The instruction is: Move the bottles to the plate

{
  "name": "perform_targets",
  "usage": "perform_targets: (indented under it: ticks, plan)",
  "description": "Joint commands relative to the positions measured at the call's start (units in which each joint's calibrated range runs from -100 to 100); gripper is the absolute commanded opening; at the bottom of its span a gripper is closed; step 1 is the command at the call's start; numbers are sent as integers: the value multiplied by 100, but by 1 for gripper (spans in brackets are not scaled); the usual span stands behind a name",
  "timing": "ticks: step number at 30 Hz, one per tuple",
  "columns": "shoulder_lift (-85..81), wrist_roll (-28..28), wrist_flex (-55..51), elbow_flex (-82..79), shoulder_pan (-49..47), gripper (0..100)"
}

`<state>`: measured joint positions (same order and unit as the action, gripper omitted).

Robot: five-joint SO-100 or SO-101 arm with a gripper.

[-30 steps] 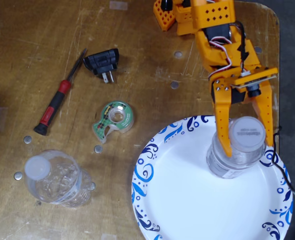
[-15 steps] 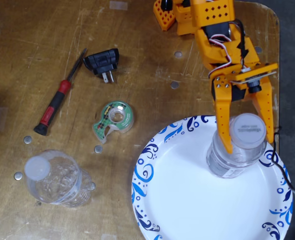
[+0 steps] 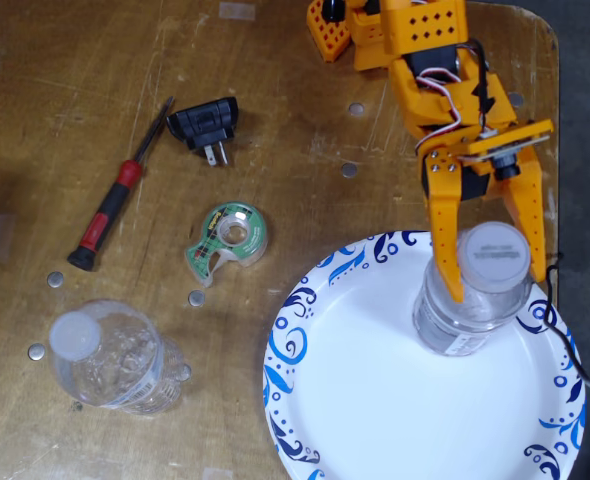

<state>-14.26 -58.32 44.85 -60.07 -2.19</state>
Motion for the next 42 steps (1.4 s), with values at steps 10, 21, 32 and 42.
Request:
perform_targets:
  ticks: [10,21,32,42]
  plan:
    - [-7,-10,893,-155,-423,29]
    - [-7,-15,1529,-83,-606,33]
    - [-665,0,2469,-416,709,34]
    - [-2815,0,-647,-461,1831,34]
